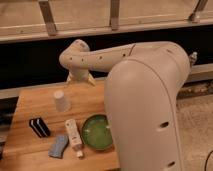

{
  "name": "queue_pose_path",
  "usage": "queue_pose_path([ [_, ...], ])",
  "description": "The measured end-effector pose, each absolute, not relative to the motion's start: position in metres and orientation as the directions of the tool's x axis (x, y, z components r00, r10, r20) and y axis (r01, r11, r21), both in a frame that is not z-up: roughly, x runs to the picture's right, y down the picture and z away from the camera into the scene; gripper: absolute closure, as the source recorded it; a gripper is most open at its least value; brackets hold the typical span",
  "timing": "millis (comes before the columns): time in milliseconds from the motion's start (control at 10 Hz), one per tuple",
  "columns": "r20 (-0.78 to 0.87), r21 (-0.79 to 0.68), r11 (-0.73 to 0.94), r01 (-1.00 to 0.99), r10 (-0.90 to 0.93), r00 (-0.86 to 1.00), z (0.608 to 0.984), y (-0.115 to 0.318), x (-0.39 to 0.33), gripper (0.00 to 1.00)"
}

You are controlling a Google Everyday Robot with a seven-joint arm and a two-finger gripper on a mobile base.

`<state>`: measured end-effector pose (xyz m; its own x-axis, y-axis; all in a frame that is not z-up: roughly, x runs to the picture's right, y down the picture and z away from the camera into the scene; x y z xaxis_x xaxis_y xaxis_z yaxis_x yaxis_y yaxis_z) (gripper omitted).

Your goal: Place the ceramic cup over the eraser

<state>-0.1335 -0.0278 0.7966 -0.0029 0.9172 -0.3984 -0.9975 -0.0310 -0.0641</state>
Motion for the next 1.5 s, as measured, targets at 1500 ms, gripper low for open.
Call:
queue_pose_path([
  [1500,-0.395,-0.322,0.259,-0.91,0.837,0.378,0.801,0.005,-0.271,0.2],
])
